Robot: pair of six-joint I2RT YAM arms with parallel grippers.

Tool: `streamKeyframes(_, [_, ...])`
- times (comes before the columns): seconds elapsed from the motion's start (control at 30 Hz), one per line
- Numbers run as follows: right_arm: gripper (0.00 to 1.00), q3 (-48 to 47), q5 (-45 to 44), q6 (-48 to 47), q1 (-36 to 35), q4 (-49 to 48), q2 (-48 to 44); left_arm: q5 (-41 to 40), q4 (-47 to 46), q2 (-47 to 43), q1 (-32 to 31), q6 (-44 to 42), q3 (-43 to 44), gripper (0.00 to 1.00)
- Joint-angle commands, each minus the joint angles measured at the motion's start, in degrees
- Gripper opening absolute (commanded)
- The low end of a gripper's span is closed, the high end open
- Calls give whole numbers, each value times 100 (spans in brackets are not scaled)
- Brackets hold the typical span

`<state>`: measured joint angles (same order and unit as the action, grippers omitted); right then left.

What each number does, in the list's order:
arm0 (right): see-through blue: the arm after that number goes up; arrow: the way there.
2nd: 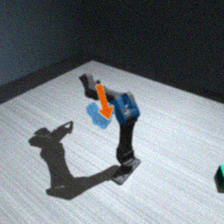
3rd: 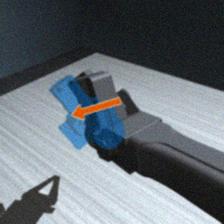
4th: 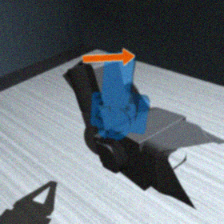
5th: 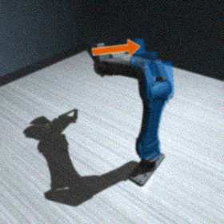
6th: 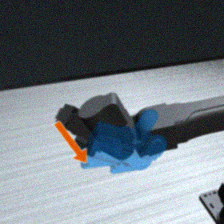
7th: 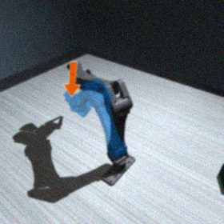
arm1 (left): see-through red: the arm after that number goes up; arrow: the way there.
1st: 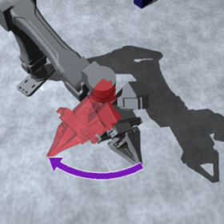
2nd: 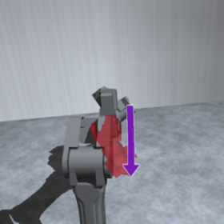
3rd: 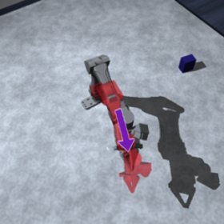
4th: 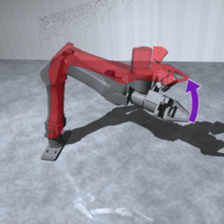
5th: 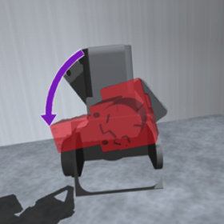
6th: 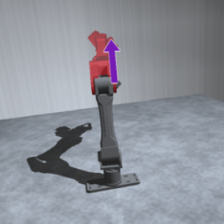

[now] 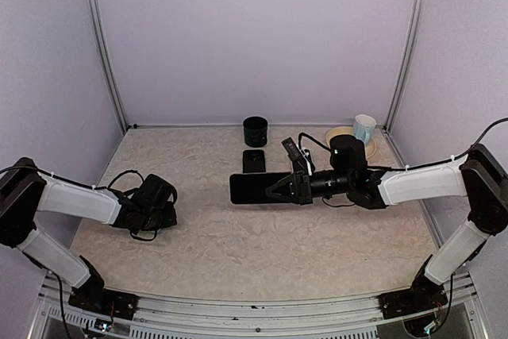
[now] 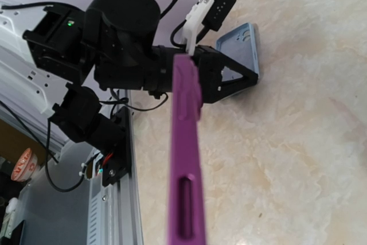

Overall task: Put the phone into the phone case
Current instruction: Move the phone case to the center of the board.

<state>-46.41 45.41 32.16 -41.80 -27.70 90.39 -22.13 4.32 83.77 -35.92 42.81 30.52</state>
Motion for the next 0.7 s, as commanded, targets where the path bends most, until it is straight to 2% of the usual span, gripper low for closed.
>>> streamKeyframes(0.0, [0,-130,135,-44,49,-278,-32,-195,332,123,77,119,7,5])
streamKeyframes(0.17, [0,-105,126,-44,41,-288,-20,-145,231,31,81,131,12,0])
streamKeyframes(0.67, [0,-87,68,-70,89,-231,-145,346,39,-228,59,351,590,0])
